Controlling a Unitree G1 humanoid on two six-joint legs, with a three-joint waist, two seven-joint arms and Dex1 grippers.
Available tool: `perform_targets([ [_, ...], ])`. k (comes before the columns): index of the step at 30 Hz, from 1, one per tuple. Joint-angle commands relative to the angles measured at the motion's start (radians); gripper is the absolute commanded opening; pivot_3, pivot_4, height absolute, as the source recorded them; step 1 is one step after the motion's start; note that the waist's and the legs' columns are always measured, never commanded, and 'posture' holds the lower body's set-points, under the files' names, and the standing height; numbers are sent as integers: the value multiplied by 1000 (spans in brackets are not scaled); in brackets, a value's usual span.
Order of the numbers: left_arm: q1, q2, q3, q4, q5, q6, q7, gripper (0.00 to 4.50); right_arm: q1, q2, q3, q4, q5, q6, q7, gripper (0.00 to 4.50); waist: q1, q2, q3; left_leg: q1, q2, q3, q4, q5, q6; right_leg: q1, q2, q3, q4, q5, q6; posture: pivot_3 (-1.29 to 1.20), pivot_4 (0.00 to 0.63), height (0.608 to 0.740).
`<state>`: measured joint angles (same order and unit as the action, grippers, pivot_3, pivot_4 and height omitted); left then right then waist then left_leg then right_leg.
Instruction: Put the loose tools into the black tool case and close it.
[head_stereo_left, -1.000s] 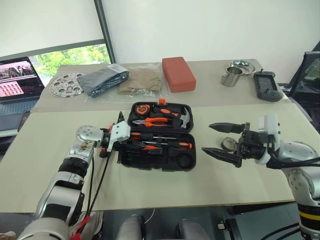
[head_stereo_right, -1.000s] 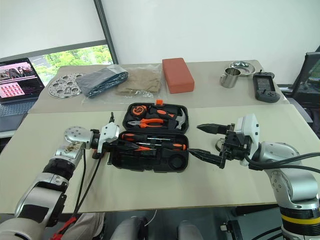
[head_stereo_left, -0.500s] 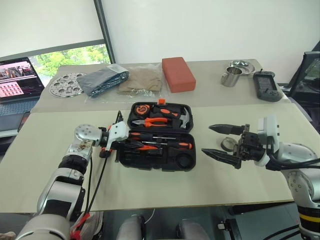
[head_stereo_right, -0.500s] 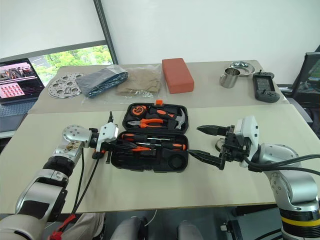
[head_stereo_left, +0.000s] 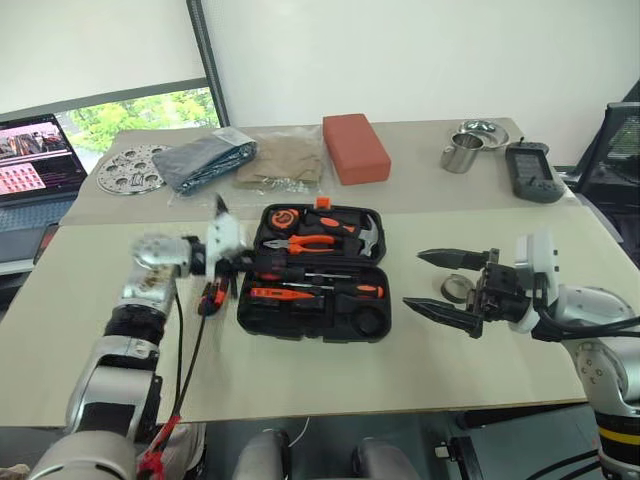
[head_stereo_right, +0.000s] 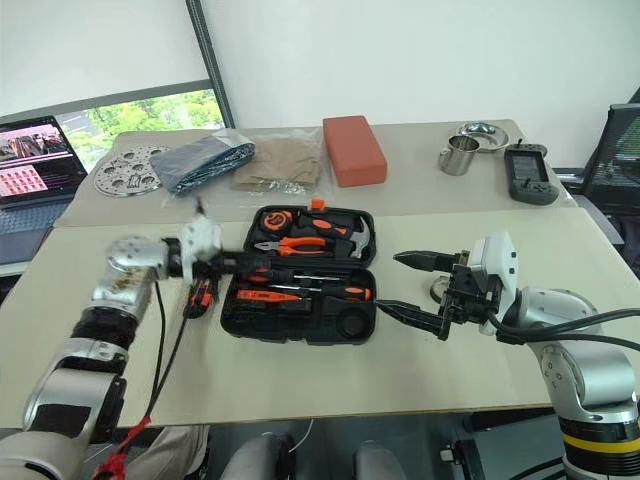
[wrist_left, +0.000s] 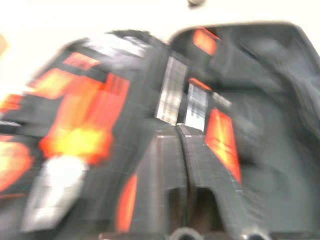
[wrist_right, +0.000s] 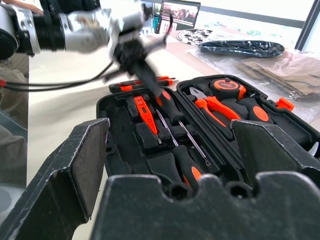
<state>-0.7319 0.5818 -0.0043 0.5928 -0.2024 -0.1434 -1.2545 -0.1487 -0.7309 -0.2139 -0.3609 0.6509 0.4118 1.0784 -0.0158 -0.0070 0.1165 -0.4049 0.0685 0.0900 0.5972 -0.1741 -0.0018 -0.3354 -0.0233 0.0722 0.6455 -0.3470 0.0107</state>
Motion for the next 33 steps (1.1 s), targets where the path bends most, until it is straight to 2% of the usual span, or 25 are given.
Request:
perform_targets([
  [1,65,42,100,-181,-6,178,219,1828,-14,2,-17,-20,26,-26,11,4500,0,1,0,0,0,0,0,0,0,0,0,0,0,0,0,0,150,740],
  [5,198,58,147,-404,57,461,462,3273,-20,-1,-14,-11,28,-25,25,4500,2,1,-1,1,0,0,0,0,0,1,-1,0,1,0,0,0,150,740],
  [7,286,20,175,-532,56,640,584,3889,-33,-3,-10,-10,32,-17,28,4500,3,0,0,1,0,-1,0,0,0,1,-1,0,1,0,0,0,150,740],
  [9,346,-3,167,-621,57,725,637,4444,-42,-4,-8,-9,34,-13,31,4500,4,0,0,1,1,-1,0,0,0,1,-2,1,2,0,0,0,150,740],
  [14,451,-57,102,-701,89,844,732,4444,-57,-10,-8,1,29,-10,43,4500,15,0,0,1,-1,-2,0,0,-1,2,-3,0,1,0,0,0,150,740],
  [19,446,-90,88,-661,112,865,812,4444,-54,-20,-17,0,30,-8,49,4500,16,0,0,2,-1,-2,0,0,-1,2,-3,1,0,0,0,0,150,740],
  [26,472,-155,91,-626,69,919,846,4444,-51,-40,-34,-8,39,3,50,4500,21,1,-1,3,-2,-2,0,0,-1,4,-4,1,0,0,0,0,150,740],
  [29,479,-169,109,-626,67,924,869,3793,-52,-47,-38,-5,41,3,52,4500,22,1,-1,5,-2,-2,0,0,-1,7,-4,1,-1,0,0,0,150,740],
  [33,488,-173,122,-629,63,916,892,2316,-57,-49,-35,-2,40,2,53,4500,20,0,0,7,-2,-2,-1,0,-1,9,-4,1,-2,0,0,0,150,740],
])
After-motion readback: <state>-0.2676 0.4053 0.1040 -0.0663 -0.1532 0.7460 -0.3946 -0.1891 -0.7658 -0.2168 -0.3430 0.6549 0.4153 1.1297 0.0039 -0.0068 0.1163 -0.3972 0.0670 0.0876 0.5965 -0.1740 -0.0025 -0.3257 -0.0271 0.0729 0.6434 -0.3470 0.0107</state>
